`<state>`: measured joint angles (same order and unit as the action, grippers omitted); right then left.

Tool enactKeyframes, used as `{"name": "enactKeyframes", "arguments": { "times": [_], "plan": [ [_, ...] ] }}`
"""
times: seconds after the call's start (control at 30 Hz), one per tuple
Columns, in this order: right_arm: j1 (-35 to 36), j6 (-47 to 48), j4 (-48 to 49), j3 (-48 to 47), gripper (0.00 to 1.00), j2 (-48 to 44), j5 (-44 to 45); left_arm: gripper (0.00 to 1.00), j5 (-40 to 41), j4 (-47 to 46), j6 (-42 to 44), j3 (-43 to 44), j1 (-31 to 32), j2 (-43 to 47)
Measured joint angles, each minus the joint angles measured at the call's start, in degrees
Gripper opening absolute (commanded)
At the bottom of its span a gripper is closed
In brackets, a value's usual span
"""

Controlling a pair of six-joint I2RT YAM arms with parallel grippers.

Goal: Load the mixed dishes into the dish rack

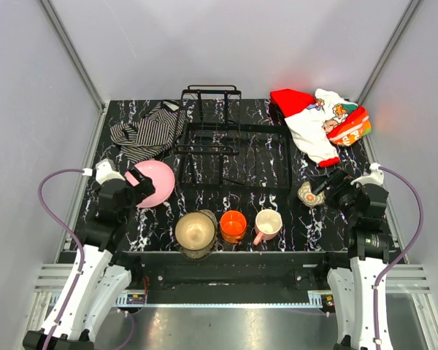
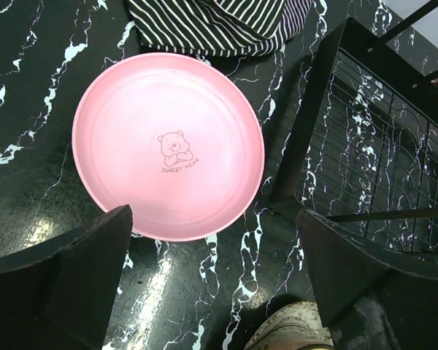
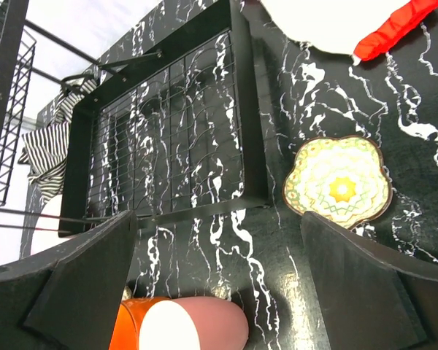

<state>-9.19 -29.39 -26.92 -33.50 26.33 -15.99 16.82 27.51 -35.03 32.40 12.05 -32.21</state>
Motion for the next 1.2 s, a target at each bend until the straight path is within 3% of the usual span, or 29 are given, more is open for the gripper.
{"name": "enactKeyframes", "arguments": {
  "times": [0.57, 0.93, 1.2],
  "plan": [
    [0.0, -0.79, -2.1, -0.46, 1.0, 1.46, 2.12, 0.99, -0.04, -0.11, -0.87, 0.52, 0.0, -2.21],
    [0.0, -1.31, -5.92, -11.69, 1.0, 9.6, 6.91, 0.99, -1.97, -0.98, 0.76, 7.34, 0.0, -7.69],
    [0.02, -2.73, -10.19, -13.18, 1.0, 14.03, 9.99, 0.99, -2.95, -1.05, 1.03, 7.32, 0.0, -6.49]
  ]
}}
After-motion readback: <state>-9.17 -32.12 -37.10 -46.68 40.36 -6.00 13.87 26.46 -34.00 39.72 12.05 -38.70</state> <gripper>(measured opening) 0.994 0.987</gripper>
